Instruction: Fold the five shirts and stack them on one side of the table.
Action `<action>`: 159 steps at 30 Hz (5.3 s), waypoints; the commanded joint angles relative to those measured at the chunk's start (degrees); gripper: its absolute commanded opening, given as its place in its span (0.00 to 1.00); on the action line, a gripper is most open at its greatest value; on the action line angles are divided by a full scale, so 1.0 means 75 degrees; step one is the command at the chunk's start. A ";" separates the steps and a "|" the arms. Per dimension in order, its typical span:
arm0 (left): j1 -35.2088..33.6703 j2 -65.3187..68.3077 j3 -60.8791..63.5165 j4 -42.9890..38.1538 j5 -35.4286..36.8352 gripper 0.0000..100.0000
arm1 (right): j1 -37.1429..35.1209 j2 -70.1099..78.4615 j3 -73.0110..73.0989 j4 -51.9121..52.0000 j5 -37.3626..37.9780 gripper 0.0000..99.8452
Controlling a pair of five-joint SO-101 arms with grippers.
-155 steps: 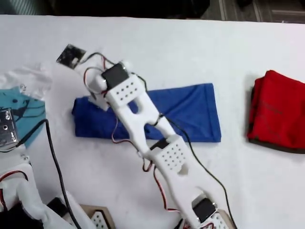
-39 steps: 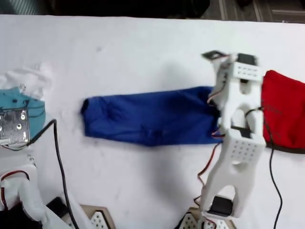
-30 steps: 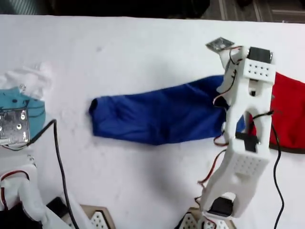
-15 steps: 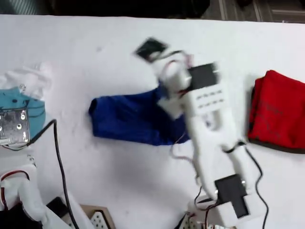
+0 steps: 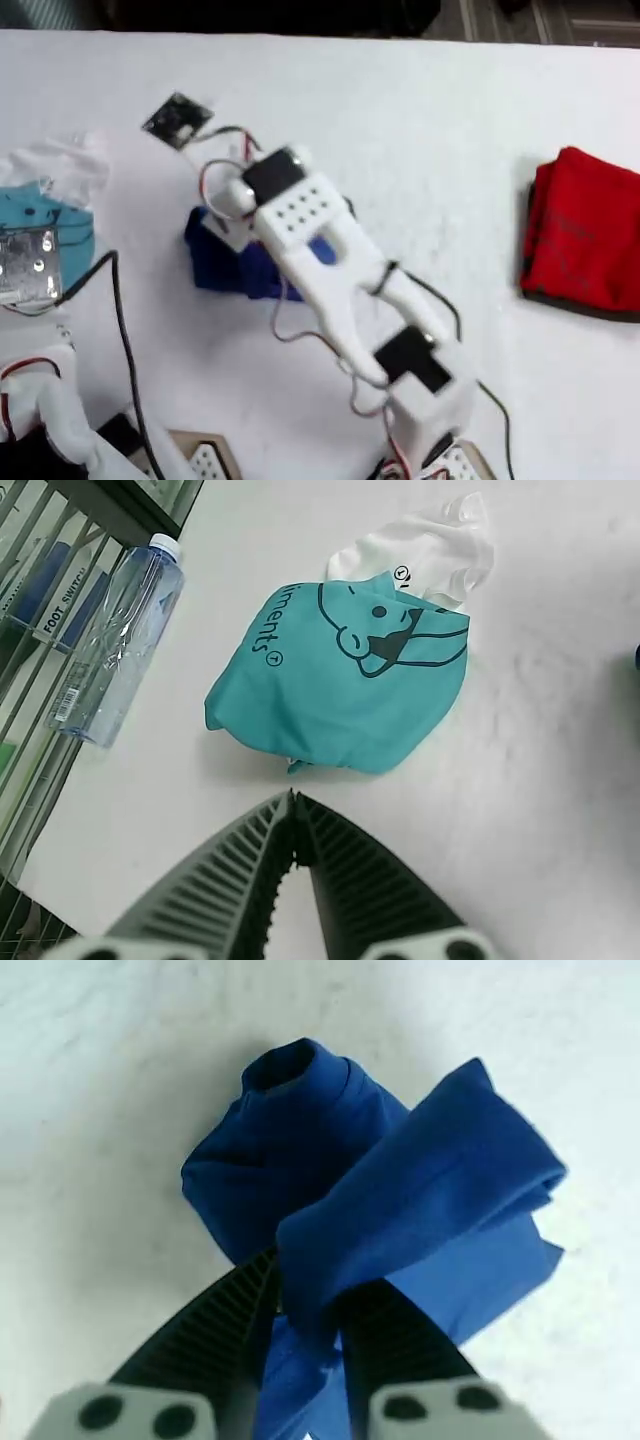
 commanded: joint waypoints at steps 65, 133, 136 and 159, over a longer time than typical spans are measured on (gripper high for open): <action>0.0088 -0.0041 0.0457 -0.0012 0.0012 0.03 | 0.2374 0.0381 0.0645 -0.1307 0.0985 0.02; 0.0088 -0.0041 0.0445 -0.0012 0.0012 0.03 | 0.1471 -0.1002 0.4079 0.0205 -0.2379 0.39; 0.0088 -0.0041 0.0422 -0.0012 0.0012 0.03 | 0.1284 -0.0275 0.3622 -0.0076 -0.2379 0.35; 0.0088 -0.0041 0.0457 -0.0012 0.0012 0.03 | 0.1190 0.2889 0.1524 0.1600 -0.0926 0.02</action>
